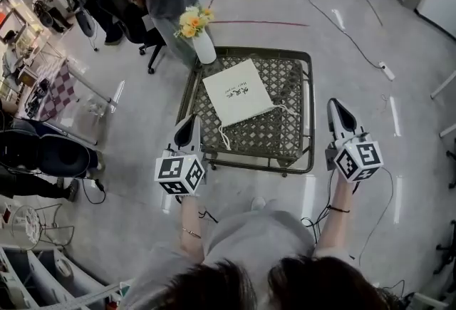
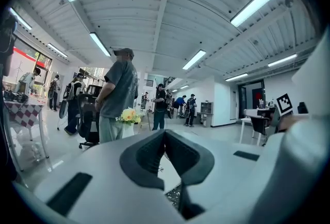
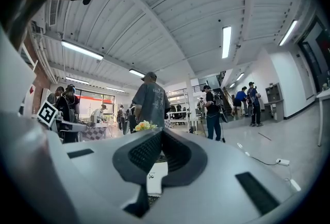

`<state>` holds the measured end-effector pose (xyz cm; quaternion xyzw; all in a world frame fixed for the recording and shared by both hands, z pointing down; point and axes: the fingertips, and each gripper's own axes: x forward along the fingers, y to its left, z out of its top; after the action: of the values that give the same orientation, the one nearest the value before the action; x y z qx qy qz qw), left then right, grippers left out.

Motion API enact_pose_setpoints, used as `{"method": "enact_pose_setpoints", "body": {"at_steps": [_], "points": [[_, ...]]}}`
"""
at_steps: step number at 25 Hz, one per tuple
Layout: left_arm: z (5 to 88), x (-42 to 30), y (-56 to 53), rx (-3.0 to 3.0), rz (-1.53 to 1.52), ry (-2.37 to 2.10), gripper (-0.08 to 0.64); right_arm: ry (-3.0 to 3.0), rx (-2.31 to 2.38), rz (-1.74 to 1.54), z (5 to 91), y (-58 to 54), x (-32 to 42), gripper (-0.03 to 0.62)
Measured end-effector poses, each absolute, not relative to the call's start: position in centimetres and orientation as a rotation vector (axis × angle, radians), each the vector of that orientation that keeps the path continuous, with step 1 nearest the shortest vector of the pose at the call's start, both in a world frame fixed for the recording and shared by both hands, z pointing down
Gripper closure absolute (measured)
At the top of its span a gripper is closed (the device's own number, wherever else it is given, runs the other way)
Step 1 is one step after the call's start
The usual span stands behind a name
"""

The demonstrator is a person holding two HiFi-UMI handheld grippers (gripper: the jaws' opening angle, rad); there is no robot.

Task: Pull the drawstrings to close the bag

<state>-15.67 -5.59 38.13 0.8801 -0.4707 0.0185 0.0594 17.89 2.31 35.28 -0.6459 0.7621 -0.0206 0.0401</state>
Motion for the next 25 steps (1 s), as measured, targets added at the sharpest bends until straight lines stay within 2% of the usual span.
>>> {"method": "enact_pose_setpoints", "body": {"at_steps": [25], "points": [[43.5,-12.9,-10.1,2.536,0.205,-1.386,0.535,2.499,-1.923,-0.262,40.1,-6.1,17.8,0.571]]}}
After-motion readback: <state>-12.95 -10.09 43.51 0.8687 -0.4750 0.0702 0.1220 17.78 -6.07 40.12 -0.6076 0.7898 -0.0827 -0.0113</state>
